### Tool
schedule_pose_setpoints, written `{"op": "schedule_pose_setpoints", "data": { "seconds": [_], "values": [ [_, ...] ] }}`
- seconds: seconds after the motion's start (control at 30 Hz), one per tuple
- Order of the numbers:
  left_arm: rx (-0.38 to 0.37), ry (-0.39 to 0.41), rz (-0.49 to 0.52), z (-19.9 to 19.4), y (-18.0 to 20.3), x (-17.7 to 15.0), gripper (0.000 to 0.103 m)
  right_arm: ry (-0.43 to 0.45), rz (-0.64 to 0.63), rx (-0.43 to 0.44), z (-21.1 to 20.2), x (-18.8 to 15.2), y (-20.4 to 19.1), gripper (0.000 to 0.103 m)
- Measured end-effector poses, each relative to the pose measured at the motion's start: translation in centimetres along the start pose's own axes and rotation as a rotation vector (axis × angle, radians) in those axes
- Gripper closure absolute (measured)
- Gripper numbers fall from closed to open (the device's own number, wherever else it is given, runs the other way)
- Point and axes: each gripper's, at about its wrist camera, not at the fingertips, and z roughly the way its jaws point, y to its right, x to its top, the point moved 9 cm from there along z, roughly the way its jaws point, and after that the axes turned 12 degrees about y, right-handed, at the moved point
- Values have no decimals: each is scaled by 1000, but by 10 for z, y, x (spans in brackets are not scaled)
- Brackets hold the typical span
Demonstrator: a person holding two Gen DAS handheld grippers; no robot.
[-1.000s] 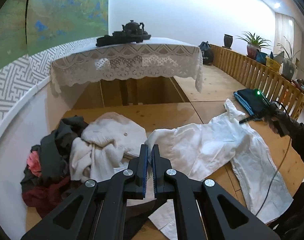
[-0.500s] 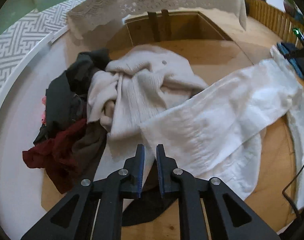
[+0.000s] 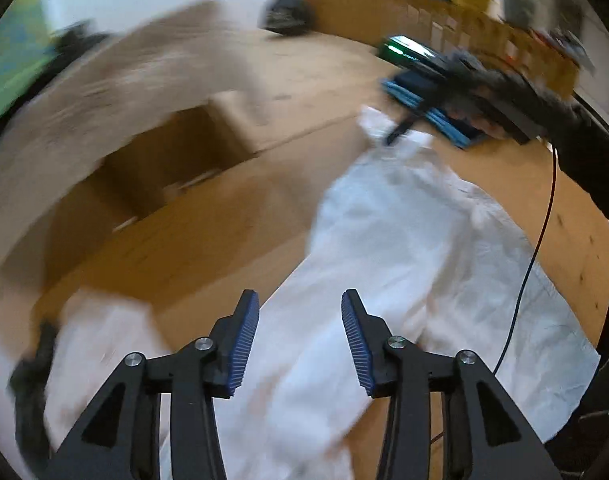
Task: Fold clothes
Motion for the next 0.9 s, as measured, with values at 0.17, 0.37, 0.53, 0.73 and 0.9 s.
{"op": "schedule_pose_setpoints", "data": {
  "seconds": [0.17,0.37,0.53,0.73,0.9],
  "values": [
    [-65,-127,89,86,15,10,61,-38,46,102,15,6,-1,53],
    [-90,-198,112,122,14,10,57,-62,-4,130,27,1,-11,53],
    [-117,-233,115,144,17,5,99,-12,53,215,18,-7,-5,96],
    [-103,-185,94,131,10,-4,103,113,106,265,-8,-12,14,98],
    [-94,-154,69,115,-1,-7,102,197,144,279,-28,-15,35,98]
  ]
}}
